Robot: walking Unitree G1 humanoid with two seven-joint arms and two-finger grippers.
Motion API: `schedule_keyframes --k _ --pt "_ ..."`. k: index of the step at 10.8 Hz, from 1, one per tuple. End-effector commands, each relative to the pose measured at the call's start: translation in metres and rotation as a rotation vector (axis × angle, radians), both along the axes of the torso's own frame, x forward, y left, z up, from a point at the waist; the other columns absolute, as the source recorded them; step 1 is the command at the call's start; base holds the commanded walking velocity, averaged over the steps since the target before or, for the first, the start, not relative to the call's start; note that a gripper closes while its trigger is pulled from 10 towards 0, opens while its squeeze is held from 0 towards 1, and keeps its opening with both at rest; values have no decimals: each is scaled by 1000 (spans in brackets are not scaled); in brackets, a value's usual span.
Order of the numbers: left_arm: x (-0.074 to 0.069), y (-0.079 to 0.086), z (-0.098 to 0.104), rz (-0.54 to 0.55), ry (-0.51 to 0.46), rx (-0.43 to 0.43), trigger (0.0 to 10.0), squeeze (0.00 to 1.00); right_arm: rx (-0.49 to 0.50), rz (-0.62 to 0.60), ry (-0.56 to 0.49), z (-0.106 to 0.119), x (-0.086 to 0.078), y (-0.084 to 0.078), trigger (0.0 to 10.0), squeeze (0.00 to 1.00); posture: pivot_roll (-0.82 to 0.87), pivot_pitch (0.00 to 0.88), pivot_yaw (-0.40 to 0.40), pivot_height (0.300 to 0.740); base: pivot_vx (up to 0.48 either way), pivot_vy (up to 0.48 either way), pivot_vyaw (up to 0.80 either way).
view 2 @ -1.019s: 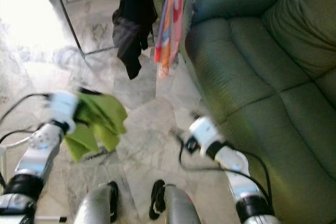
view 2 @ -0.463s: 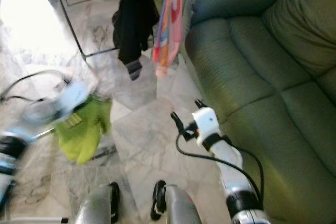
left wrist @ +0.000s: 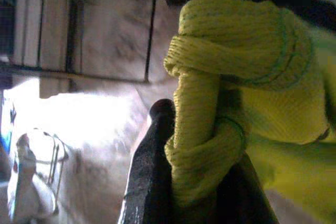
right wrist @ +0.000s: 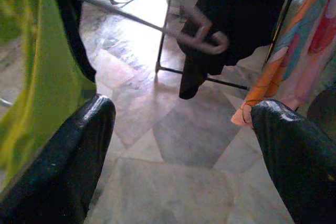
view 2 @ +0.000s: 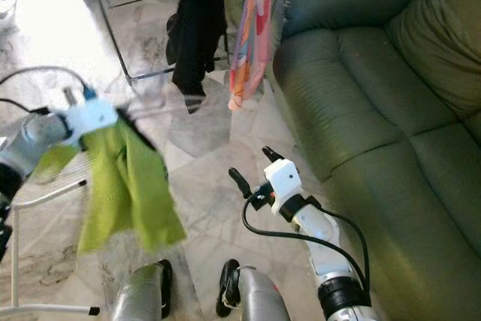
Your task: Hang hanger
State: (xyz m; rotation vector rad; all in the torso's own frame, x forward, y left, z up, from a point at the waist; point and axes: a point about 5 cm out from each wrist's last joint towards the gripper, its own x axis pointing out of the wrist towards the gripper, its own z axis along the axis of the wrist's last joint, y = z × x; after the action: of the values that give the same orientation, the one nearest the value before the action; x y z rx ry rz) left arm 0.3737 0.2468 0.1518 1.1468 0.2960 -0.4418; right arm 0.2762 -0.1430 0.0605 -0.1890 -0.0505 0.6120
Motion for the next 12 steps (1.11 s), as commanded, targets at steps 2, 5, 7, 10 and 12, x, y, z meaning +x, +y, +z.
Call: schedule_keyframes --k 2,5,7,10,12 --pt "0 -3 5 -59 -60 -16 10000 0 67 -11 -32 14 6 -9 10000 0 50 195 -67 740 0 0 0" --pt "2 -48 20 -188 -44 -610 10000 0 68 87 52 -2 -5 7 10000 0 61 195 -70 740 0 0 0" --pt "-17 -77 12 -439 56 -599 10000 0 76 101 81 -5 -5 10 10000 0 69 195 -71 740 0 0 0" --pt "-44 -89 -14 -577 183 -576 10000 0 123 84 102 0 0 2 10000 0 71 198 -75 740 0 0 0" --pt "-52 -103 -5 -632 174 -618 10000 0 139 117 142 -3 -1 0 10000 0 72 200 -77 740 0 0 0"
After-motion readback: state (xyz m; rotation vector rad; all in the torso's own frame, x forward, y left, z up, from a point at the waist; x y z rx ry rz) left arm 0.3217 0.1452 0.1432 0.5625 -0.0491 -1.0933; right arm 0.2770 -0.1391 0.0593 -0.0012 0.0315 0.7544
